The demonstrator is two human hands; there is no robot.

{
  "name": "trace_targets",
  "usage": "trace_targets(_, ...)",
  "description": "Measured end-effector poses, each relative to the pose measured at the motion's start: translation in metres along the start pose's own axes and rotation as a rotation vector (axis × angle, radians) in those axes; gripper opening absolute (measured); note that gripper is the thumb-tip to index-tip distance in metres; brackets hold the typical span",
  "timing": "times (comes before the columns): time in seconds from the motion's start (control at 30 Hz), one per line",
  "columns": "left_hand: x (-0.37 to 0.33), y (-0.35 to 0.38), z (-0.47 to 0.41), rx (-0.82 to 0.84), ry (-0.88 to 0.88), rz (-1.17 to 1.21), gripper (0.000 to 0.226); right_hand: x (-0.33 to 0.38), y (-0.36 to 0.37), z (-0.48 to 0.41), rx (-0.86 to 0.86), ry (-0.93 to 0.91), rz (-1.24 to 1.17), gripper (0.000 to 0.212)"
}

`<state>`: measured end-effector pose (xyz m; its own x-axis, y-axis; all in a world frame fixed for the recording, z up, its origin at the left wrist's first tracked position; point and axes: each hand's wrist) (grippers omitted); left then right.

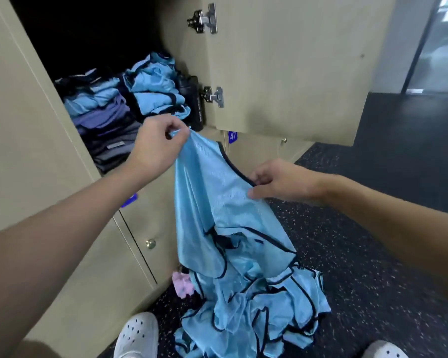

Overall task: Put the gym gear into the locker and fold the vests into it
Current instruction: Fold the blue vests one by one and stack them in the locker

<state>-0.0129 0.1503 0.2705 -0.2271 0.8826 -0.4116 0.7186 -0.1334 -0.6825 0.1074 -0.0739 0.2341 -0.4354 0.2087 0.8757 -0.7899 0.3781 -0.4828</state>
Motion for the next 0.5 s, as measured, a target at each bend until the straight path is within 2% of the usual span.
trace_targets(0.07, 0.001, -0.012, 0.002, 0.027, -0.058, 0.002, 0.007, 0.016, -0.001, 0.007, -0.066, -0.017, -0.082, 0.008)
trace_targets(0.17, -0.010, -0.011, 0.022, 0.197, -0.134, 0.023, 0.026, 0.035, 0.005, 0.009, -0.183, -0.040, -0.228, 0.008)
trace_targets(0.27, -0.037, -0.002, 0.052, 0.238, -0.077, 0.140, 0.019, 0.039, 0.017, -0.001, -0.287, -0.032, -0.324, 0.002)
trace_targets(0.33, -0.046, 0.003, 0.068, 0.298, -0.089, 0.238, 0.022, 0.037, 0.024, -0.008, -0.341, -0.006, -0.411, 0.008)
trace_targets(0.43, -0.045, 0.012, 0.085, 0.492, -0.128, 0.303, 0.025, 0.037, 0.028, -0.014, -0.370, 0.038, -0.529, 0.015)
trace_targets(0.5, -0.039, 0.019, 0.089, 0.513, -0.144, 0.325, 0.022, 0.037, 0.026, -0.015, -0.363, 0.065, -0.636, 0.016)
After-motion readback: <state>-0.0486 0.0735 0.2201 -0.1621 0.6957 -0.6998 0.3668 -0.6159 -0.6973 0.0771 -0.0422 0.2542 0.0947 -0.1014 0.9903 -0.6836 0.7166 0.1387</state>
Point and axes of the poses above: each hand's wrist, its own z-axis away from the middle knuckle, its own y-axis out of the palm, x = y × z, and after that the axes turned 11 degrees about -z, right-handed
